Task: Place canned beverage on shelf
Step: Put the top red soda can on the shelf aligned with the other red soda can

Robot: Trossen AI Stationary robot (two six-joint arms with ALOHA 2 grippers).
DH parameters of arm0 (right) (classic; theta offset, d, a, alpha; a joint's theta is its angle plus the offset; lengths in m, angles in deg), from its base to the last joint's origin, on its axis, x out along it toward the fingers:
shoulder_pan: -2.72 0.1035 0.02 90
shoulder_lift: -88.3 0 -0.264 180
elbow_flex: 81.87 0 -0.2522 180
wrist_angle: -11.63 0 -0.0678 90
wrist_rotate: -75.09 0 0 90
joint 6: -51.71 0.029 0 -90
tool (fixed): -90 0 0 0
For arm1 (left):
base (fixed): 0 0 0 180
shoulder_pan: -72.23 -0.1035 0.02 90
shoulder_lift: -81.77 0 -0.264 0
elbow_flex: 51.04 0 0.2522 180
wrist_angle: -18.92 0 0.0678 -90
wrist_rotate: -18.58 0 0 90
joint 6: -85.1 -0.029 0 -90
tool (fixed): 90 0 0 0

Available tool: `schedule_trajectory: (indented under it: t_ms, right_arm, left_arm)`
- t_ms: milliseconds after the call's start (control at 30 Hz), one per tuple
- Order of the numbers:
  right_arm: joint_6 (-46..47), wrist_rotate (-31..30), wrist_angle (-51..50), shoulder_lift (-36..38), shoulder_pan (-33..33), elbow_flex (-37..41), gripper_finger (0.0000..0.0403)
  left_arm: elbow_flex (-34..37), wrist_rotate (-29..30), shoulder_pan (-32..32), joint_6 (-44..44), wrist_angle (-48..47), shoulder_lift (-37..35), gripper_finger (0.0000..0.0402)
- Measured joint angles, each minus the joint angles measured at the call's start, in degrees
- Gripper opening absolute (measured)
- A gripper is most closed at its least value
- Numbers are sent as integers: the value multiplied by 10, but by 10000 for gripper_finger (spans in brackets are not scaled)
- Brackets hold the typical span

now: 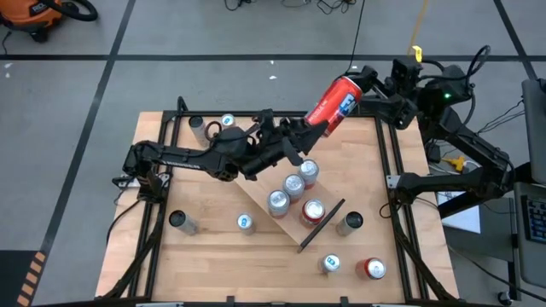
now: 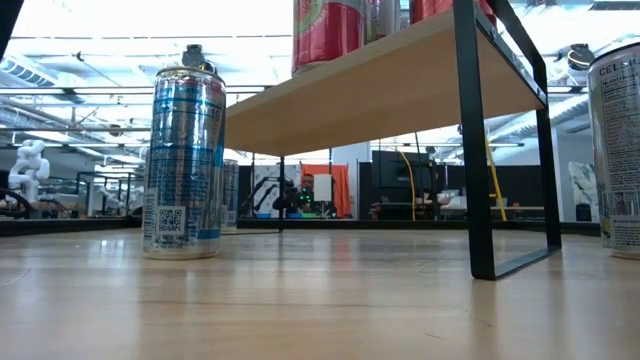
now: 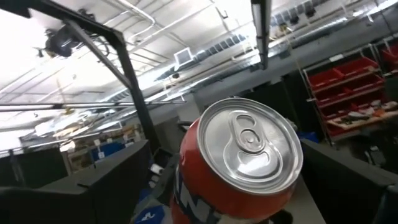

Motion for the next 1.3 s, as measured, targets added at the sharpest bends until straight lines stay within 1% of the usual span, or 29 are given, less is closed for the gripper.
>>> schedule_trajectory:
  t_ms: [200, 433, 633, 900, 1167, 1300]
  right_arm:
    - [-2, 27, 18, -1, 0, 0, 377]
    - [-13, 28, 19, -2, 0, 0, 376]
    - [-17, 15, 19, -8, 0, 0, 375]
    - [-32, 28, 19, -11, 0, 0, 375]
    - [-38, 29, 18, -18, 0, 0, 375]
    - [-34, 30, 18, -22, 0, 0, 359]
  left_arm:
    - [0, -29, -4, 68, 5, -1, 286]
    - [0, -53, -9, 117, 0, -1, 286]
    - [0, -53, -10, 121, -3, -1, 286]
    - [0, -88, -14, 140, -1, -1, 286]
    - [0, -88, -18, 149, -6, -1, 286]
    - [0, -88, -22, 150, -19, -1, 286]
